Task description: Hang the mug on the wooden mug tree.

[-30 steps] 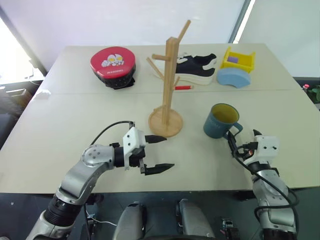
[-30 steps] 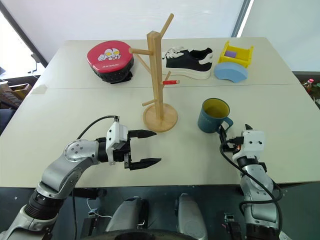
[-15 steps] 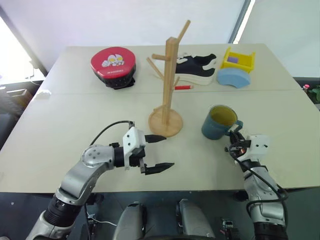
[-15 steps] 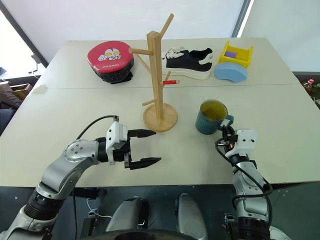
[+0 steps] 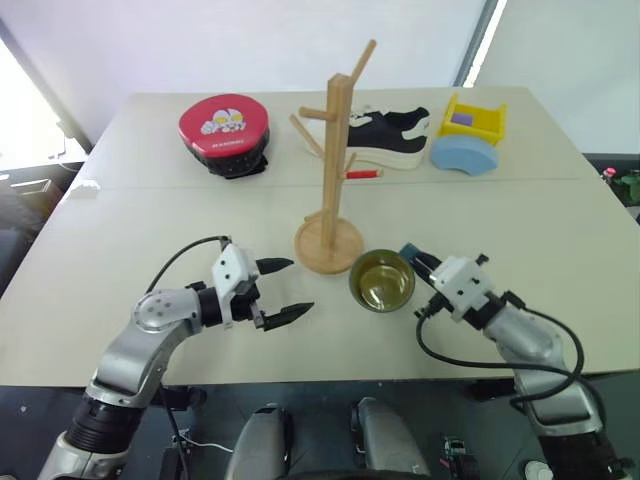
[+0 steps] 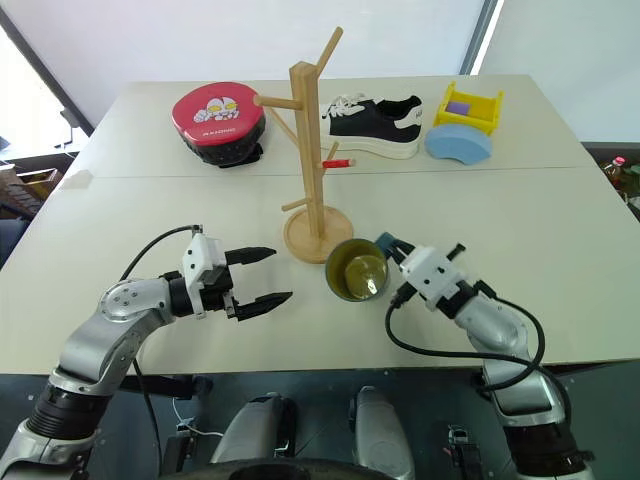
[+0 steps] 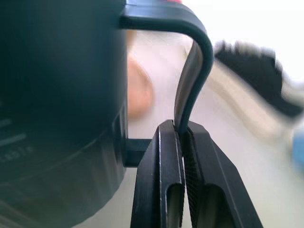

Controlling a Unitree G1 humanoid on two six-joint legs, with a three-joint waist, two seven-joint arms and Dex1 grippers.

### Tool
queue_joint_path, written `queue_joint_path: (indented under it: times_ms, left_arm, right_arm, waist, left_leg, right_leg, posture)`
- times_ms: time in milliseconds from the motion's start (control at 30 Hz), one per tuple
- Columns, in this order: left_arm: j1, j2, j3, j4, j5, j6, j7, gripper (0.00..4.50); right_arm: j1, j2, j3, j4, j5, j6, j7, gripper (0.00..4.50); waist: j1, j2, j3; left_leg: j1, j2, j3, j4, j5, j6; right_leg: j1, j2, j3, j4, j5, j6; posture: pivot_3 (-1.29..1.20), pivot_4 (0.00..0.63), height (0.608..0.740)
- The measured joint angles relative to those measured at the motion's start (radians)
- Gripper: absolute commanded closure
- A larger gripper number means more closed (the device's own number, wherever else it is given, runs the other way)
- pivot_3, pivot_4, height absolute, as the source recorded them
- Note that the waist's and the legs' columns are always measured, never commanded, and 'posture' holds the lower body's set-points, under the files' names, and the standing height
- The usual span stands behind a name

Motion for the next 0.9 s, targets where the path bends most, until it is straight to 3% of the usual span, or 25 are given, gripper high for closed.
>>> queue_joint_path:
  times_ms: [167,300,900]
  left_arm:
    - [-0.024,0.002,0.078,0.016,-0.029,-0.004,0.003,0.00]
    - [-0.048,0.011,0.132,0.006,-0.094,0.032,-0.003,0.00]
    - [-0.135,0.082,0.218,-0.078,-0.258,0.166,-0.009,0.00]
  right_arm:
    - [-0.213,-0.053,-0.012,-0.078,0.030,0.145,0.051,4.45]
    - [-0.301,-0.065,-0.012,-0.084,0.051,0.233,0.084,4.45]
    - [-0.473,-0.090,0.037,0.026,0.054,0.286,0.145,4.45]
  waist:
    - [0.004,-0.002,0.000]
    - [0.003,-0.002,0.000]
    - [0.002,-0.003,0.001]
  left_leg:
    - [-0.001,0.000,-0.001,0.001,0.000,0.000]
    - [-0.002,-0.001,-0.002,0.000,0.000,0.000]
    - [-0.002,-0.002,-0.002,0.000,0.000,0.000]
  right_leg:
    - [0.000,-0.002,-0.001,0.000,0.000,0.000]
    - [0.000,-0.005,-0.002,0.000,0.000,0.000]
    - [0.000,-0.006,-0.002,0.000,0.001,0.000]
  posture:
    - [0.00,0.150,0.735]
    - [0.00,0.150,0.735]
    - [0.00,0.150,0.735]
